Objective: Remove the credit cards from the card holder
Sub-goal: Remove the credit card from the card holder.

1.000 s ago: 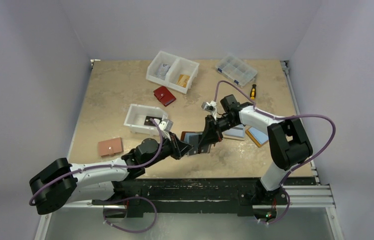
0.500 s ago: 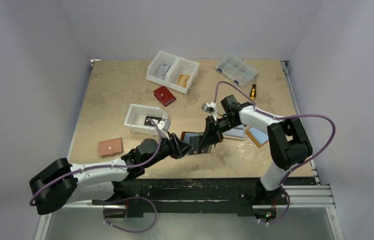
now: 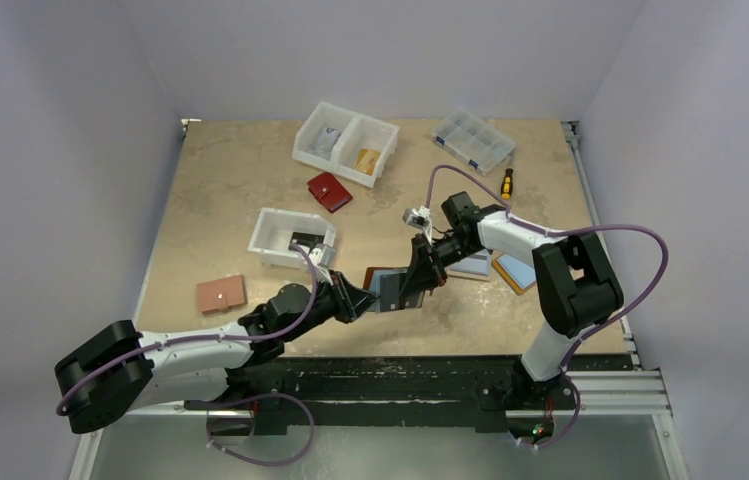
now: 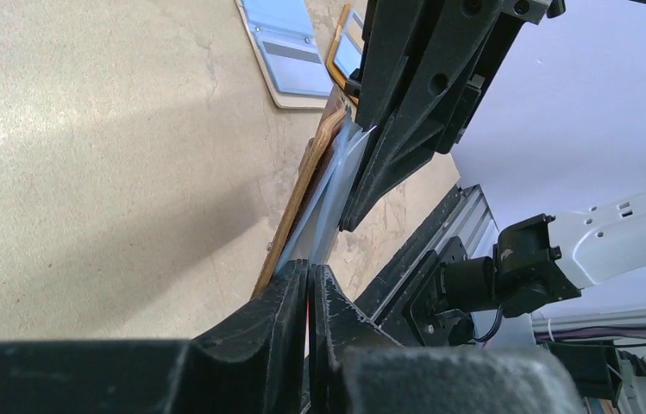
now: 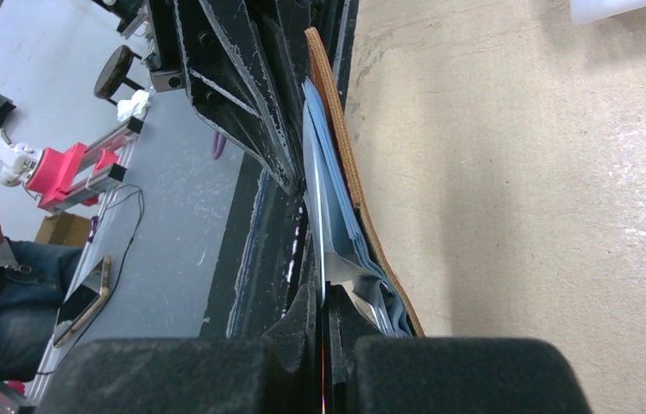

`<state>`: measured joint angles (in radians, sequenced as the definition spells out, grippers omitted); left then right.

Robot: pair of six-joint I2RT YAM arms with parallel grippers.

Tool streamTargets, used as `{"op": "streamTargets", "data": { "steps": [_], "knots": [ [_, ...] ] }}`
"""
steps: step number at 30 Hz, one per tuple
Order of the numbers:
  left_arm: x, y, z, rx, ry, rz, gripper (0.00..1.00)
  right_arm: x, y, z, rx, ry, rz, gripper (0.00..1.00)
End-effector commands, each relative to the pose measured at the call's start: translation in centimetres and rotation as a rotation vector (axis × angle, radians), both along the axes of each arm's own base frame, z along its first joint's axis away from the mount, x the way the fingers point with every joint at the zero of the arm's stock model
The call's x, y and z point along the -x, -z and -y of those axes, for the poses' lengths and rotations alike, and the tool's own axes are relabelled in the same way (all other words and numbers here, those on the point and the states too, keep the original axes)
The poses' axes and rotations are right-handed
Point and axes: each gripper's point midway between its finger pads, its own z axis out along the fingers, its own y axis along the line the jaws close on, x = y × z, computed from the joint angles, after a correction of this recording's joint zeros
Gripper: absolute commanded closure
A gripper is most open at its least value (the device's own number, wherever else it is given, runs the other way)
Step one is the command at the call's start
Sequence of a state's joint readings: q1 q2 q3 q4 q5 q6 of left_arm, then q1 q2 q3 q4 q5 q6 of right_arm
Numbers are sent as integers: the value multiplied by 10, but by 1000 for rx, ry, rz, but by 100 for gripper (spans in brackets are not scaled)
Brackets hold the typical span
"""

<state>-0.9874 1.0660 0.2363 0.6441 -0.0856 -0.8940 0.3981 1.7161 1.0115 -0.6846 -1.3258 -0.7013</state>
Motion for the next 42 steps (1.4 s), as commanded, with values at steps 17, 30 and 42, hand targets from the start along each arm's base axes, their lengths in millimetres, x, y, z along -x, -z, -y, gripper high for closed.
{"op": "streamTargets", "data": {
  "steps": [17,30,42],
  "knots": [
    [-2,-12,-11,81,-43,37,100,-15,-4,0,5,1,66,100],
    [2,2,-22,76,-63,5,81,-19,9,8,88,-8,115,100],
    [-12,-5,-23,-61,-92,71,18,-14,12,13,102,-54,136,100]
  ]
}}
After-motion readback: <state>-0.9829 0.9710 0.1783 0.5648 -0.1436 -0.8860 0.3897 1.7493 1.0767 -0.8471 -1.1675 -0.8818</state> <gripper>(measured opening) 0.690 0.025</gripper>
